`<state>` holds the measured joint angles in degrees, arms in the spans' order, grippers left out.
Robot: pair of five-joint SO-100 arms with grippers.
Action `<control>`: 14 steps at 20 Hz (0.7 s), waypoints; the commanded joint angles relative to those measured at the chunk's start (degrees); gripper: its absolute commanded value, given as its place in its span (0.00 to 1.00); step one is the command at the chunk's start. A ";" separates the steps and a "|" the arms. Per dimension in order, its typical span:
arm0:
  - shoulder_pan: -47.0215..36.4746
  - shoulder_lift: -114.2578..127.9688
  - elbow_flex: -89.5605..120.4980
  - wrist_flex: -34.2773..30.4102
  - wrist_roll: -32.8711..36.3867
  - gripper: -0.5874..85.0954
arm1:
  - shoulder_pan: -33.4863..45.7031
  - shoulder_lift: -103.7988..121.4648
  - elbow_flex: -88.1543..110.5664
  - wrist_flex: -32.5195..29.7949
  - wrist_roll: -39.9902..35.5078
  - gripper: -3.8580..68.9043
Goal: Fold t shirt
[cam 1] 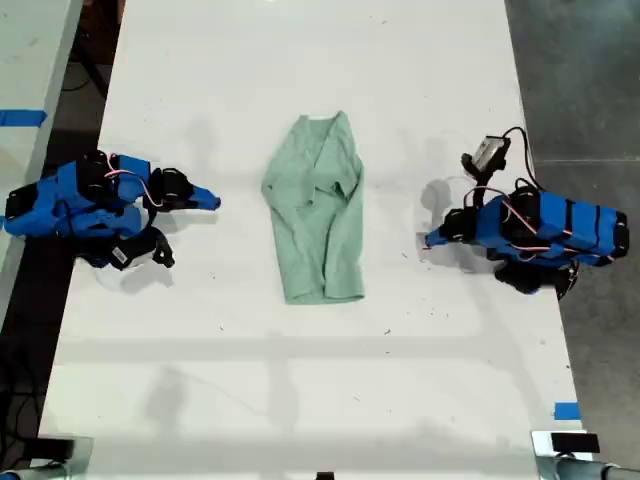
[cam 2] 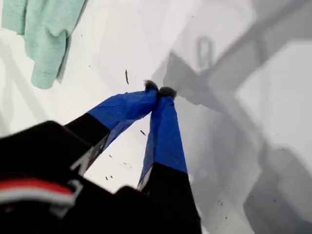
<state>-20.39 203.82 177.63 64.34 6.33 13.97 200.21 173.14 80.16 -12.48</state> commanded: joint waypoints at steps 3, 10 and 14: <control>3.34 -35.24 -25.58 -1.49 -3.52 0.00 | -0.09 -6.50 -12.48 3.60 2.46 0.06; 17.40 -92.72 -84.20 14.94 -7.21 0.01 | -8.09 -64.95 -62.49 11.51 7.56 0.13; 24.26 -112.85 -102.48 15.21 -6.24 0.16 | -14.33 -84.55 -79.19 10.99 8.61 0.24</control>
<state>0.70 97.29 84.81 79.37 0.26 2.64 122.96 103.18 91.23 -4.75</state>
